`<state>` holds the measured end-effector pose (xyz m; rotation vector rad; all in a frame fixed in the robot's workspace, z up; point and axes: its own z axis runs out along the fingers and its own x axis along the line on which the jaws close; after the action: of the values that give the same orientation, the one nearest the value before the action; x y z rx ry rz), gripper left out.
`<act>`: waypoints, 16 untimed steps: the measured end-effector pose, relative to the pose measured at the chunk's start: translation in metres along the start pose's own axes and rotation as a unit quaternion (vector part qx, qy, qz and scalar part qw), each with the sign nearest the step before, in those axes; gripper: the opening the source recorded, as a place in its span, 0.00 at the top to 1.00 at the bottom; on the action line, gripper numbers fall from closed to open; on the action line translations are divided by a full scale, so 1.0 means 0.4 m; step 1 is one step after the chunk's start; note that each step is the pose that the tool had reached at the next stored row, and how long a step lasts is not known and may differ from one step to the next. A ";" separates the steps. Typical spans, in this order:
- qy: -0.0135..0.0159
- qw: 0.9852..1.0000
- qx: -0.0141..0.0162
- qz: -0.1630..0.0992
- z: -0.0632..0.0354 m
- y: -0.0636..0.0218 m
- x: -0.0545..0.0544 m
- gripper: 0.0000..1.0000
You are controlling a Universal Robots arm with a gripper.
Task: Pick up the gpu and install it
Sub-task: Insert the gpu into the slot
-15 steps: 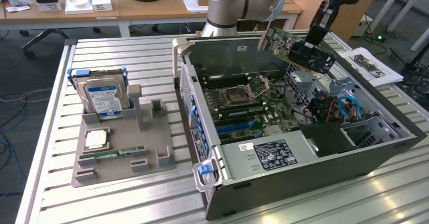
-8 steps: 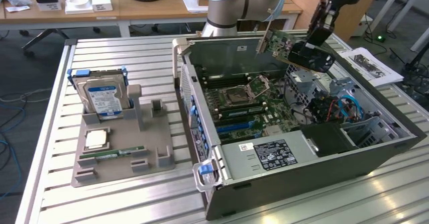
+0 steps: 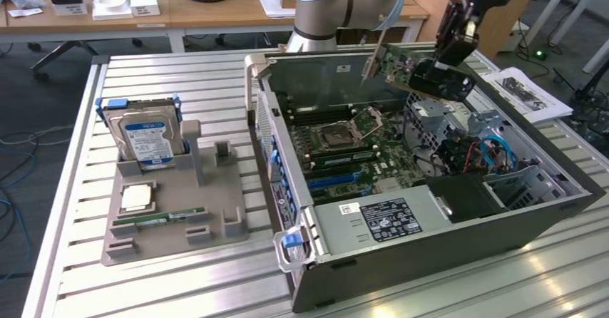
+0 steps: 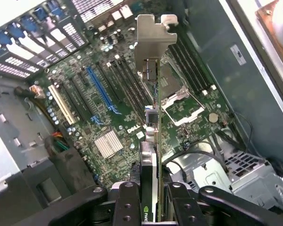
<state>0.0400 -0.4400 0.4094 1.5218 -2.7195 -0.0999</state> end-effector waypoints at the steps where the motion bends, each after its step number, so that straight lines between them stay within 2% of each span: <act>1: 0.000 1.000 0.000 -0.007 0.000 0.000 0.000 0.73; 8: 0.003 0.999 -0.001 -0.051 0.002 0.000 -0.001 0.73; 16: 0.007 0.995 -0.001 -0.101 0.002 0.000 -0.001 0.73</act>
<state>0.0400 -0.4395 0.4085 1.7849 -2.5470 -0.0953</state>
